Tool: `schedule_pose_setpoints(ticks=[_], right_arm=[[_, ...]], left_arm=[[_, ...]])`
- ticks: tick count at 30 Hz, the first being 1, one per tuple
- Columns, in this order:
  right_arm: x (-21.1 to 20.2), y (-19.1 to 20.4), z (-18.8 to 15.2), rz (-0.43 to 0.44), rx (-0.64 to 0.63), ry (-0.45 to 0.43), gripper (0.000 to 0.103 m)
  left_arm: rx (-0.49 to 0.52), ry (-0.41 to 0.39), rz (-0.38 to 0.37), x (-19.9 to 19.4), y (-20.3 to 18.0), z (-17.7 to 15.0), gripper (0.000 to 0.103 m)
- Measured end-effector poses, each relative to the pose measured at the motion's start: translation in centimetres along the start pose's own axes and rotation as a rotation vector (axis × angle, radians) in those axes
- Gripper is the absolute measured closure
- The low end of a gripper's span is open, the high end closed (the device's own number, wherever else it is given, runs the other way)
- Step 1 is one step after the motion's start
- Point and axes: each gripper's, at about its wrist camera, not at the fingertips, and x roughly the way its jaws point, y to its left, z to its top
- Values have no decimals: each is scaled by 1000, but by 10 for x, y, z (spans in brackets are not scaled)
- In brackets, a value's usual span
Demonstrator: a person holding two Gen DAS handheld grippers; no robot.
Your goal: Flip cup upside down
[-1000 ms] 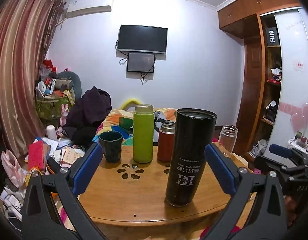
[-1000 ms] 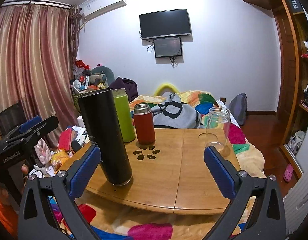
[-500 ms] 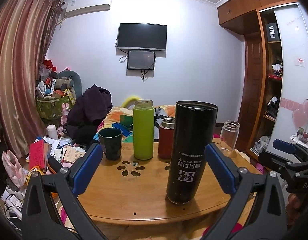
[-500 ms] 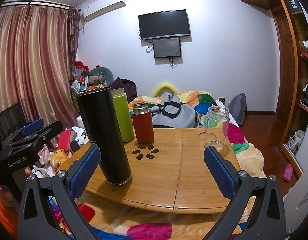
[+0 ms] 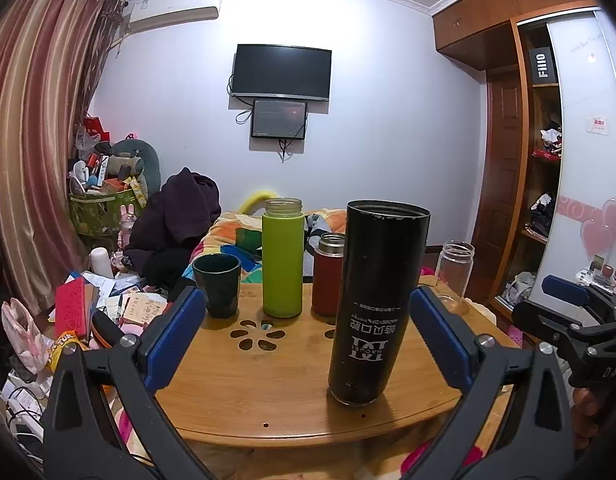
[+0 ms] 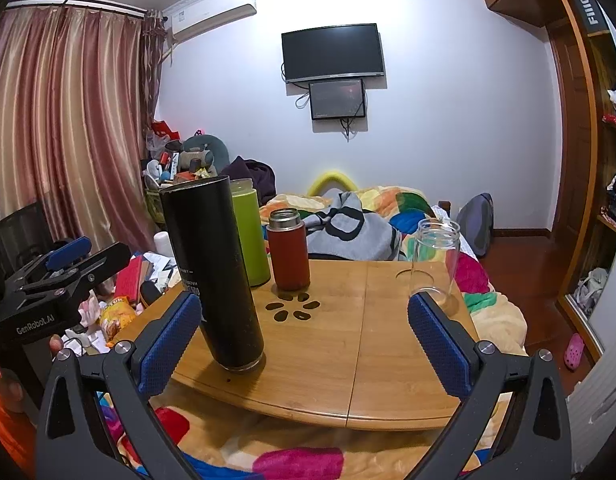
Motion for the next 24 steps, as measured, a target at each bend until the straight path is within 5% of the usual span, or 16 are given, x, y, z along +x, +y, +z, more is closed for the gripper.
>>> schedule_pose_setpoints(ticks=[24], right_arm=[[0, -5, 2, -3, 18, -7, 0]], left_arm=[[15, -5, -17, -6, -6, 1, 0]])
